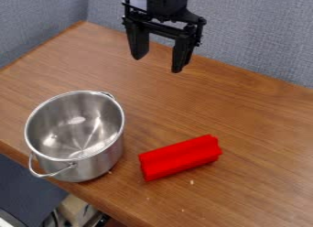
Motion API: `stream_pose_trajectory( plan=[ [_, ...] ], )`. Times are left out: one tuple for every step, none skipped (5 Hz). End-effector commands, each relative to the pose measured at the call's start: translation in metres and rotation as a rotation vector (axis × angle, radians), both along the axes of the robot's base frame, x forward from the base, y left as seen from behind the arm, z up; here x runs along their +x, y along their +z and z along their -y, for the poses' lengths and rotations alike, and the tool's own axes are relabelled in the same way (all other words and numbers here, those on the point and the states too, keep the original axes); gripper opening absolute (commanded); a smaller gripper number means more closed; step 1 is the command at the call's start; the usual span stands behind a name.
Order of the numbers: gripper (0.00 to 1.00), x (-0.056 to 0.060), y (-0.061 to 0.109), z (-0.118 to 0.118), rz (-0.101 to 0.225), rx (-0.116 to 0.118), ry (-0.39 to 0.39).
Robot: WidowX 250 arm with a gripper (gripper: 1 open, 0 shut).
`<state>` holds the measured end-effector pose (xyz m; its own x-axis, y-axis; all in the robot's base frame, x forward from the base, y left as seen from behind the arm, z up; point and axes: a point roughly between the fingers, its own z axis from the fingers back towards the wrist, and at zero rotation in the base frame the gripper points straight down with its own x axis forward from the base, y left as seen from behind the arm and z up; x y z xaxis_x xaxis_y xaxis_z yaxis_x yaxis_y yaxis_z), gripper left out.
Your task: Put the red object in the metal pot
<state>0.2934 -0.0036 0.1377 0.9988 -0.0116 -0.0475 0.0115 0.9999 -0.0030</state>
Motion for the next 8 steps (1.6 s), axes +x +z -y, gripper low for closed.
stream_pose_trajectory(
  plan=[
    [1.00,-0.002,-0.007,0.000,-0.018,-0.002,0.001],
    [1.00,-0.004,-0.015,0.000,-0.036,-0.004,0.000],
    [1.00,-0.015,-0.022,0.002,-0.037,-0.017,-0.085],
    [1.00,-0.027,-0.034,0.005,-0.029,-0.027,-0.193],
    [1.00,-0.033,-0.043,0.013,-0.026,-0.033,-0.264],
    [1.00,-0.040,-0.054,0.025,-0.020,-0.037,-0.326],
    [1.00,-0.043,-0.067,0.036,-0.026,-0.046,-0.469],
    [1.00,-0.040,-0.082,0.045,-0.036,-0.052,-0.551]
  ],
)
